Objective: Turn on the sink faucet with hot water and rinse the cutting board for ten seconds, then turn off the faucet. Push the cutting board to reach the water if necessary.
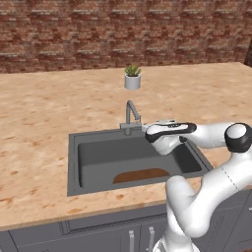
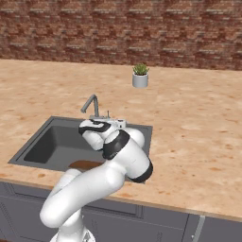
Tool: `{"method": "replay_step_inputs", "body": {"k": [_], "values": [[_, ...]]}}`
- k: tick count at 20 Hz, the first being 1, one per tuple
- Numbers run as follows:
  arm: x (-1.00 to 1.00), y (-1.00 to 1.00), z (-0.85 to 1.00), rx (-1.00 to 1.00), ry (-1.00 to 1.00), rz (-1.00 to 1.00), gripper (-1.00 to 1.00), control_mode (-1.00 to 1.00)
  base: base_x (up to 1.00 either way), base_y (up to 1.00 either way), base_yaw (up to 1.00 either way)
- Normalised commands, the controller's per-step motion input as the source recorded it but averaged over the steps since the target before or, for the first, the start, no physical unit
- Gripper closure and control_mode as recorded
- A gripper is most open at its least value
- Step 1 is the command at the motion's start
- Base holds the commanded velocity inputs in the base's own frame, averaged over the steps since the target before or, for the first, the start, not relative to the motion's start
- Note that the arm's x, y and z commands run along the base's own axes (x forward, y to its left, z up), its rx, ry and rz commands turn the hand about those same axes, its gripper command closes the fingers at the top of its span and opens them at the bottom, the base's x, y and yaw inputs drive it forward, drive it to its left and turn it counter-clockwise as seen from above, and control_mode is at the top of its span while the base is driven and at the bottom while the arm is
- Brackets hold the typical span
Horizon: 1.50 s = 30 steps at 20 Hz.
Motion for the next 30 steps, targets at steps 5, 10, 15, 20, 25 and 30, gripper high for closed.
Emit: {"method": "replay_step_inputs", "body": {"k": [5,10,15,20,25,30], "values": [[0.27,0.00,0.00,0.00,0.00,0.00,-1.00,-1.00,0.00,0.00,0.00],[0.22,0.00,0.00,0.00,0.00,0.00,-1.00,-1.00,0.00,0.00,0.00],[0.20,0.03,-0.02,0.00,0.00,0.00,-1.00,-1.00,0.00,0.00,0.00],[0.19,0.05,-0.06,0.00,0.00,0.00,-1.00,-1.00,0.00,0.00,0.00],[0.17,0.04,-0.07,0.00,0.00,0.00,-1.00,-1.00,0.00,0.00,0.00],[0.16,0.03,-0.11,0.00,0.00,0.00,-1.00,-1.00,0.00,0.00,0.00]]}}
